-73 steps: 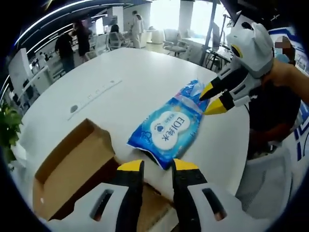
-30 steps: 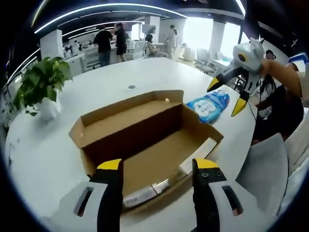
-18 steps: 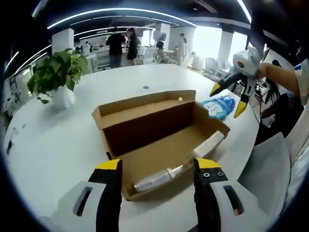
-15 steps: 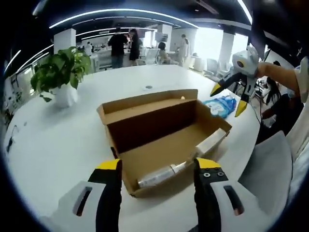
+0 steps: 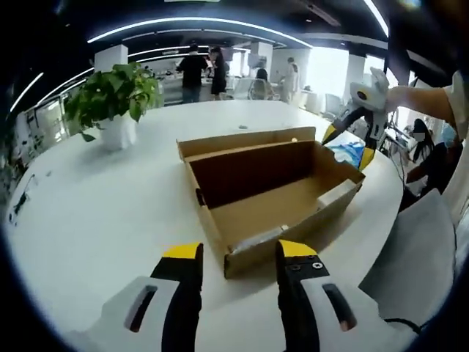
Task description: Operate the shoe box by opening the lid, removing the specified soft item, and placing it in the target area until the item is outside and the box remains undamaged.
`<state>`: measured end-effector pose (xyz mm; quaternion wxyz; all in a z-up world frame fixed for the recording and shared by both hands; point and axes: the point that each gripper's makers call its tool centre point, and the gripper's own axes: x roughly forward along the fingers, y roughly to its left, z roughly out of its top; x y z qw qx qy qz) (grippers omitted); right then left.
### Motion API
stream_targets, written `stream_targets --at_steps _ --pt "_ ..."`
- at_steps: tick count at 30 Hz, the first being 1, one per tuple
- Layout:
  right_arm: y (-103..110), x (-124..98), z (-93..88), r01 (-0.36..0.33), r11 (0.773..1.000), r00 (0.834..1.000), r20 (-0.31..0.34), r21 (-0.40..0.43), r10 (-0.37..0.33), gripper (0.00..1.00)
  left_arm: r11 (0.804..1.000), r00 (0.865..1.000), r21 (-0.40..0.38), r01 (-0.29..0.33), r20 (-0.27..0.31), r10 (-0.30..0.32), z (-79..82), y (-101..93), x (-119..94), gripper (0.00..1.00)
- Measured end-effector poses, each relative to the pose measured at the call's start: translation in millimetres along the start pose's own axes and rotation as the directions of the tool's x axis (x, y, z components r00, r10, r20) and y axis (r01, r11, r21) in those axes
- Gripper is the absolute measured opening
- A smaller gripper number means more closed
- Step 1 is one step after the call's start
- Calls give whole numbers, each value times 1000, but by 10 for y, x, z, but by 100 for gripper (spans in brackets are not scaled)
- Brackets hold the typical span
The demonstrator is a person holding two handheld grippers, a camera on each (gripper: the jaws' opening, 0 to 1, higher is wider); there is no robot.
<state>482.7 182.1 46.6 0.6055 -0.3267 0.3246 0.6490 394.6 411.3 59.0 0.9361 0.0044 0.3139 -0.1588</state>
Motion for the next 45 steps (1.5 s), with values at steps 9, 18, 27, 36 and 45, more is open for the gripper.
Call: stream_targets --at_steps 9,18,27,36,45 --pt "52 209 -27 -40 999 998 -41 -28 39 57 987 999 -154 -53 -17 51 44 57 29 31" --pt "139 323 -8 -90 995 995 -48 -42 88 55 971 990 -208 -121 -92 104 -38 159 97 7" --pt "128 344 25 -100 993 994 -44 -61 98 55 963 991 -242 -117 -96 97 -39 125 106 4" --pt "129 307 76 -107 994 994 -19 -39 106 55 962 990 -242 -125 -93 106 -43 136 108 3" --pt "171 408 105 -105 993 994 -17 -44 104 53 962 989 -238 -131 -97 110 -45 140 113 3"
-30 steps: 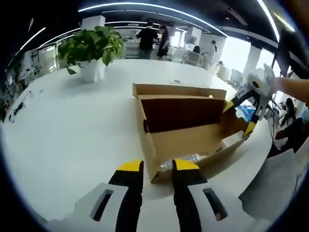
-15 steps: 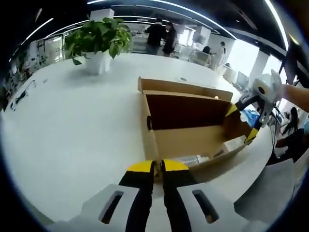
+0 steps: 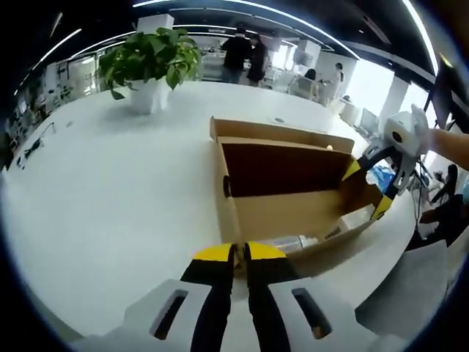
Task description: Operate the shoe box by opening the lid, removing the specified soft item, and placing it in the target area until the item is outside and the box remains undamaged.
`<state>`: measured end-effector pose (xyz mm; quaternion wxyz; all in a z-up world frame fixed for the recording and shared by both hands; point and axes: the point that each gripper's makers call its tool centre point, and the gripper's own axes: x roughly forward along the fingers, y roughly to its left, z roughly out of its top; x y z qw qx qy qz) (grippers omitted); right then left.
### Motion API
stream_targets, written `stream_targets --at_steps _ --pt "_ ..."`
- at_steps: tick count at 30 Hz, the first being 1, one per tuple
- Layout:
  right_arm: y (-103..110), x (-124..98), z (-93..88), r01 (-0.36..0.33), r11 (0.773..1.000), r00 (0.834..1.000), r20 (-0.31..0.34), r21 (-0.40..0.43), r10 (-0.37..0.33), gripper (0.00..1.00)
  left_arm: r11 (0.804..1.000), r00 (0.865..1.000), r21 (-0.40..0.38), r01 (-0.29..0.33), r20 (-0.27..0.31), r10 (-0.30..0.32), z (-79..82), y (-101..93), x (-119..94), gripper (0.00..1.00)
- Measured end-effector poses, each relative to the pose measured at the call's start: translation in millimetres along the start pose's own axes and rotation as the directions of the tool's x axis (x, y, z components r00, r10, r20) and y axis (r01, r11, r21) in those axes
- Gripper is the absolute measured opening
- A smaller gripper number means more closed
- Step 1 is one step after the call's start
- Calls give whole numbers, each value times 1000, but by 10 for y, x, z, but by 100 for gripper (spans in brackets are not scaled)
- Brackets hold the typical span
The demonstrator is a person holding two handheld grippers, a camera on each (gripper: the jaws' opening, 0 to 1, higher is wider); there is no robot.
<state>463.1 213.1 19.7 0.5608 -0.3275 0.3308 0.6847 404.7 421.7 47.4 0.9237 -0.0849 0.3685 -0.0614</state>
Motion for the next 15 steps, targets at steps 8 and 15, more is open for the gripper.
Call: stream_targets --at_steps 8,15 --pt "-136 -83 -51 58 998 998 -11 -7 -58 54 1000 1000 3 0 -2 0 2 -2 -3 3" --pt "-65 -115 -39 25 1000 1000 3 -5 -25 53 1000 1000 7 1 -4 -1 4 -9 -5 3"
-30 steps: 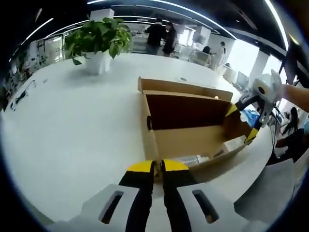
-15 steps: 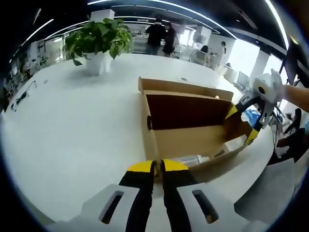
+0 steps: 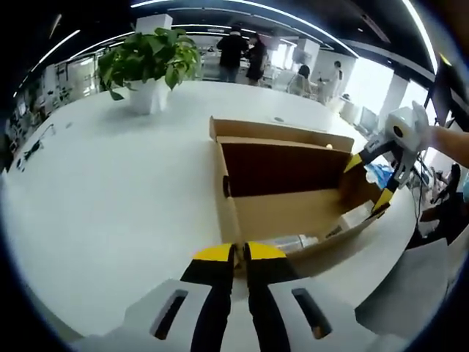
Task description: Operate the shoe box by opening the lid, removing the specified soft item, and placing it in the target area until the item is outside and the box remains undamaged.
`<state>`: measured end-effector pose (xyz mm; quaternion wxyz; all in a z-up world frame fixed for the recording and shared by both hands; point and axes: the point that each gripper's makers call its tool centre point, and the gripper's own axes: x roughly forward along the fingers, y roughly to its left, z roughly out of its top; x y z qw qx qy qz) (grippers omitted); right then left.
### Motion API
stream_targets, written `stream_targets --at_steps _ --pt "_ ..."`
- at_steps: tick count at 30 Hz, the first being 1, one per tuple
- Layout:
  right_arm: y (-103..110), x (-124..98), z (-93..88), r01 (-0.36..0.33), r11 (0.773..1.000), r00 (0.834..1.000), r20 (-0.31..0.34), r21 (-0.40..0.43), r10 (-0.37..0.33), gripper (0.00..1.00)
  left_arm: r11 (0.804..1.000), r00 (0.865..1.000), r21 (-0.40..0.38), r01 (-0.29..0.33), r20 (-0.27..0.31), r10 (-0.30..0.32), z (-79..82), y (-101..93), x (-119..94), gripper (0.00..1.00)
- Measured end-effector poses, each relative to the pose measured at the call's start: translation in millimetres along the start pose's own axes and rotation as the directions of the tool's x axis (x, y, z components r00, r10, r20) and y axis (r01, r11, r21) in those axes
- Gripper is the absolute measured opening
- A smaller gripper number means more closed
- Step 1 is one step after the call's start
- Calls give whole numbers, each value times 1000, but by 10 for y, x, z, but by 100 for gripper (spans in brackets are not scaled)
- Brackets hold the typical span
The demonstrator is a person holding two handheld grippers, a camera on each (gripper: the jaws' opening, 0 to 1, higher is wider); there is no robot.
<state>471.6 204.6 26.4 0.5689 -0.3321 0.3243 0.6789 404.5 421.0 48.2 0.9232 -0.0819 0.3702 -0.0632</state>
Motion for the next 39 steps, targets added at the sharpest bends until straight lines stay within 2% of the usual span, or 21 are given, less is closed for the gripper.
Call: stream_targets --at_steps 6,13,20,25,30,39 --pt "67 61 -16 -30 999 1000 -9 19 30 52 1000 1000 2 0 -2 0 1 -3 1 3" --pt "102 146 -11 -29 1000 999 -16 -6 29 47 1000 1000 9 0 -4 0 5 -8 -3 3" --pt "223 195 -19 -65 997 998 -18 -30 64 28 1000 1000 24 2 -4 -1 10 -14 -5 3" --pt "292 228 -47 -79 996 997 -28 -38 78 18 1000 1000 29 4 1 -4 12 -14 -5 4" --pt "290 224 -38 -72 996 997 -27 -55 70 17 999 1000 39 6 0 -6 15 -10 -2 4" --pt "284 166 37 -55 998 999 -5 -36 54 16 998 1000 65 10 20 -12 73 -10 -17 5"
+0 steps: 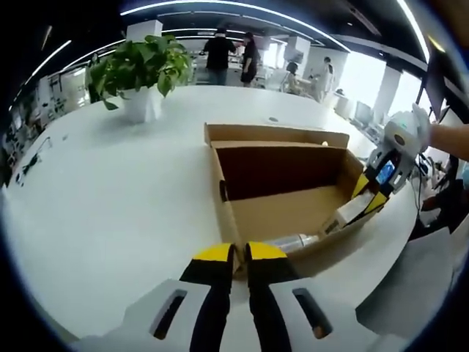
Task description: Operate the shoe box by opening the lid, removing the specified soft item, and placing it in the target area until the item is outside and the box remains undamaged.
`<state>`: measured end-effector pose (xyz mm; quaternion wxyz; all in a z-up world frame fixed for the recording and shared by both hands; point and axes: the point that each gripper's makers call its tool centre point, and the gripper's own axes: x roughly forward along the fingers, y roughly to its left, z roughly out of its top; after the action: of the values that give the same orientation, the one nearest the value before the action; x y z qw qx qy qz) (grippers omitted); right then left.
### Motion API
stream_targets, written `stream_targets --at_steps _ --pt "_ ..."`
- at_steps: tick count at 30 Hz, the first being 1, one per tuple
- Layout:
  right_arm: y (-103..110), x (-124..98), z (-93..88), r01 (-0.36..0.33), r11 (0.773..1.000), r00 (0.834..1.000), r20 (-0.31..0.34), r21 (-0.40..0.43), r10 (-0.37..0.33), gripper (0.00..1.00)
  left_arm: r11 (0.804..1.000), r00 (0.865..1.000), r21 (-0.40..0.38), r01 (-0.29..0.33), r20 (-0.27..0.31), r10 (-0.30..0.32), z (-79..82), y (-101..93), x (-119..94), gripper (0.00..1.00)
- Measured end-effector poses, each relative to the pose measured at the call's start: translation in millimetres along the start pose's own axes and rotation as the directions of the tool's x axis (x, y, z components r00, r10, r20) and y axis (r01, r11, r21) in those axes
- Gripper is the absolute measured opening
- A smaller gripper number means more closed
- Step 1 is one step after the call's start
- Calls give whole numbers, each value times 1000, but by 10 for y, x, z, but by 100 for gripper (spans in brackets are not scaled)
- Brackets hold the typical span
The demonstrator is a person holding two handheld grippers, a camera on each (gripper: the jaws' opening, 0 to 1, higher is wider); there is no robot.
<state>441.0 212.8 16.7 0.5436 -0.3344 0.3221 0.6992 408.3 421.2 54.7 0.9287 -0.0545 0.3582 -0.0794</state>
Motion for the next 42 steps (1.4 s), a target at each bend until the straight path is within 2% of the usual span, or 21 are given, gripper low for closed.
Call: stream_targets --at_steps 5,9,16,25,28,33,37,42 --pt "-3 -71 34 14 1000 1000 11 1 -14 16 1000 1000 26 11 19 -11 71 -37 -15 9" --pt "-34 -153 74 30 1000 999 34 10 -30 15 998 998 28 48 47 -49 134 -114 -19 13" --pt "-47 -344 178 37 998 996 79 48 -40 16 994 995 74 84 44 -88 163 -208 -34 22" --pt "-98 -625 251 56 997 990 130 47 -61 15 981 987 129 144 58 -152 191 -324 -77 41" --pt "-119 -694 272 66 997 987 141 43 -71 15 973 983 158 170 49 -180 171 -368 -92 45" --pt "-149 -851 301 82 996 984 158 34 -86 15 955 973 206 213 46 -226 159 -451 -125 60" --pt "-171 -959 298 94 995 982 164 33 -98 15 923 963 293 249 27 -268 117 -552 -155 70" --pt "-215 -1080 200 122 992 982 141 25 -125 15 913 951 292 284 32 -306 107 -638 -166 78"
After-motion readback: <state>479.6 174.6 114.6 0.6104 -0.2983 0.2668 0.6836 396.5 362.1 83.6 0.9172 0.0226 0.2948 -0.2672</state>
